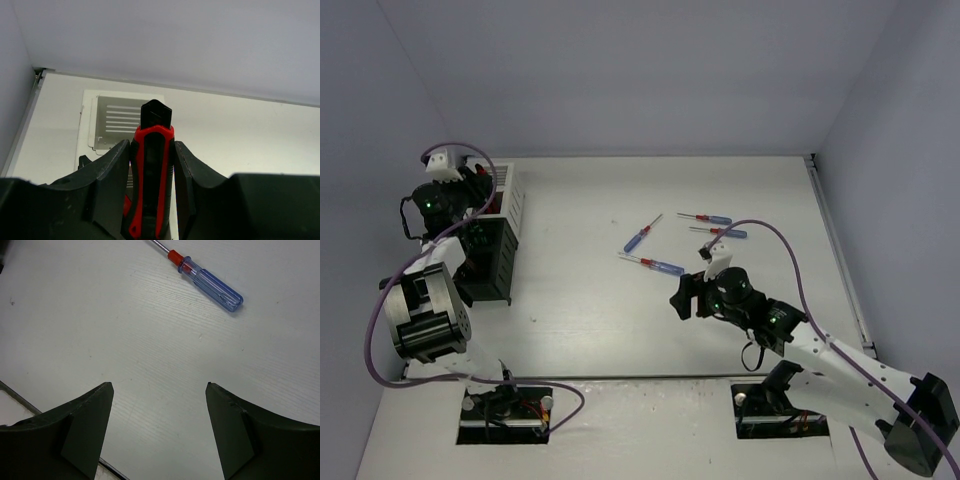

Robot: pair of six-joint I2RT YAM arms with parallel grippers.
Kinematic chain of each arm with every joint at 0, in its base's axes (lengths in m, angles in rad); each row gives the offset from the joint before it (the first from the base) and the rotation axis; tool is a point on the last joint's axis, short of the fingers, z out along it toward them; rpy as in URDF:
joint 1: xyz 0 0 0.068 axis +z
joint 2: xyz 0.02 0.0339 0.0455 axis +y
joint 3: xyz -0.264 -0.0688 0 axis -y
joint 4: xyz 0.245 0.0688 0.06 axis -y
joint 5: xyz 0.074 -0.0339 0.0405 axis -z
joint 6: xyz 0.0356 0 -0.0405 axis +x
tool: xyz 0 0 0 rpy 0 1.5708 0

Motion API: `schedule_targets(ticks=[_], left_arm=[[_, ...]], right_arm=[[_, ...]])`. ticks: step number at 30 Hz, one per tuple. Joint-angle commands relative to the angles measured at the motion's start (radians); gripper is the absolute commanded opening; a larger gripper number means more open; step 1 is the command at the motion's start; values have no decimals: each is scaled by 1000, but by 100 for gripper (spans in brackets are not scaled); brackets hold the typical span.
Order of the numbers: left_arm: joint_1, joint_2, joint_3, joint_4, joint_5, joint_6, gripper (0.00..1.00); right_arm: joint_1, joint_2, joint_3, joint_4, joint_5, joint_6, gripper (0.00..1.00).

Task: Sort the tools into containers

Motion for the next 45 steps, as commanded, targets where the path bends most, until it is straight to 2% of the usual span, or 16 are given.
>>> schedule_targets(ticks=[1,6,8,12,14,15,25,27,28,29,31,34,38,45], left_arm=[[6,-50,-10,131,23,-43,28],[6,-76,-67,139,-41,-60,30],[6,-92,-88,139,-64,-58,36],[6,-131,-134,139,-109,-59,38],[6,-145,-148,139,-118,-70,49],[6,-156,-154,139,-127,-77,51],[6,-280,-175,65,-191,-115,53],[6,-310,-132,-10,-225,-133,62],[6,-323,-114,-36,-224,-148,77],[6,-326,-87,-68,-221,-161,78],[-5,-327,-9,-230,-220,-173,79],[-26,-317,113,-441,-302,-143,79],[-59,-296,219,-623,-422,-98,79],[-108,-149,489,-964,-471,-15,79]], right_arm=[[9,-30,-4,34,-9,12,72],[9,-24,-4,35,-7,12,72],[9,-18,0,35,-6,10,72],[10,-5,5,37,-1,7,72],[9,-3,5,35,2,4,72],[10,-3,6,35,4,3,72],[9,26,47,35,16,-19,72],[9,29,55,35,14,-21,72],[9,29,59,34,13,-22,72],[11,29,61,34,13,-22,72],[9,29,61,34,14,-25,72],[9,33,62,34,15,-28,72],[11,45,66,35,13,-28,72],[9,68,77,36,19,-38,72]])
